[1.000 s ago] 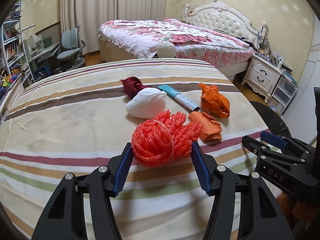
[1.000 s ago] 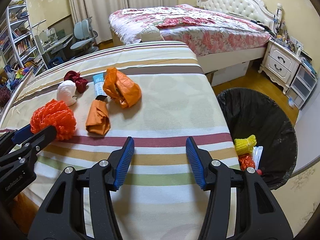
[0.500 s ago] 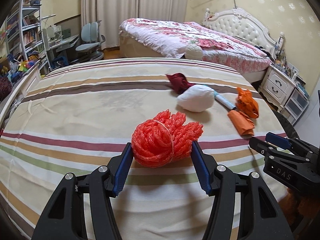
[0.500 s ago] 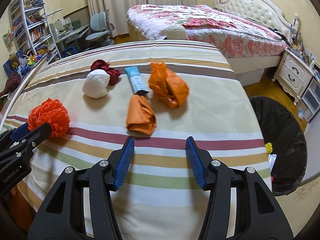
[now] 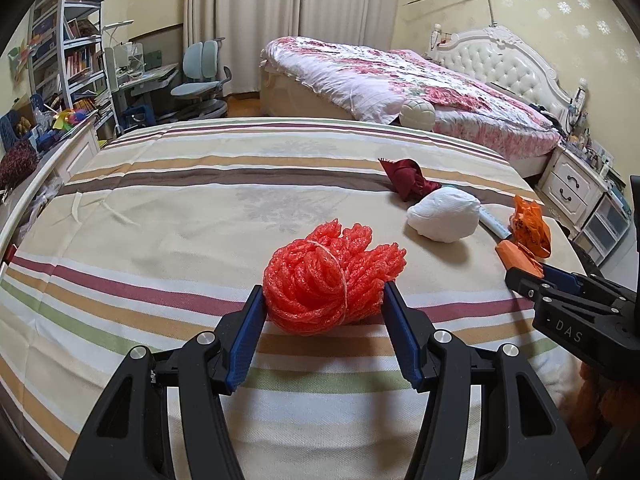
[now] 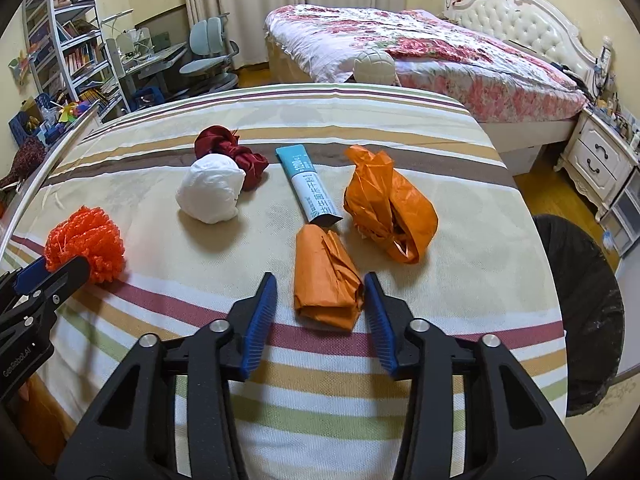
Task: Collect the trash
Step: 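Grasp the folded orange bag with the right tool while the left tool holds the sponge, then carry the sponge and orange bag in both tools over the bin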
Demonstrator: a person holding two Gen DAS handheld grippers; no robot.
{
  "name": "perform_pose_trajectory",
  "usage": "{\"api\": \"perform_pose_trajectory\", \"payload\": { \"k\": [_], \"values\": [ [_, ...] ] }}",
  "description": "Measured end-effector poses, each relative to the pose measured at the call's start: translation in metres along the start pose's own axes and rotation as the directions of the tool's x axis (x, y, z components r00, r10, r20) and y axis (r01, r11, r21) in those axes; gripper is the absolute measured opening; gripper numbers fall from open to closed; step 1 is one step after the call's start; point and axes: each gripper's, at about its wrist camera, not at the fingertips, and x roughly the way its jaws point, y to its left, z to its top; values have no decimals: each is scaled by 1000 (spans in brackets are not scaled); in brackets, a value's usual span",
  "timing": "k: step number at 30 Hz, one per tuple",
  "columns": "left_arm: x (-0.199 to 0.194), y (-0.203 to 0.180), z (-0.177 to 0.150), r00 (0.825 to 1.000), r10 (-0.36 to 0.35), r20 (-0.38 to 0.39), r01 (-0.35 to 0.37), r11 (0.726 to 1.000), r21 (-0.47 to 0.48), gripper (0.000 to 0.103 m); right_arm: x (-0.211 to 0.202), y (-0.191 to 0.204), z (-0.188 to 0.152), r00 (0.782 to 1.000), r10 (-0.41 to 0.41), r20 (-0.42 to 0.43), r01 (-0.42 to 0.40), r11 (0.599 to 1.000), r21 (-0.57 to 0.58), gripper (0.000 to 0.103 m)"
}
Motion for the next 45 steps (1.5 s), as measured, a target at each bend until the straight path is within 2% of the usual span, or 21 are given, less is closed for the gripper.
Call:
{"api": "perform_pose_trajectory", "payload": {
  "k": [6,14,17,21,23,31,45],
  "values": [
    [2,1,1,1000,-18,-11,18,1000,0,59,-2,1,-3,1000,-1,4,1,1000,-5,32],
    [8,1,5,999,-34,-32,35,999,5,70,-2,0,-4,1000,-1,5,1,1000,-6,31],
    [11,1,7,998,-41,-42,41,999,5,70,-2,0,-4,1000,0,5,1,1000,-5,31],
    [12,1,9,998,-49,-42,49,999,11,70,-2,0,-4,1000,0,6,0,1000,-5,31],
    [12,1,9,998,-48,-41,49,999,17,65,-4,1,-6,1000,2,6,-2,1000,-6,31],
    [6,0,6,999,-46,-22,47,998,32,58,-12,4,-9,1000,9,15,-9,1000,2,31],
    [-17,-24,6,997,-68,24,67,997,47,57,-37,-11,-20,999,-12,52,10,999,32,31]
  ]
}}
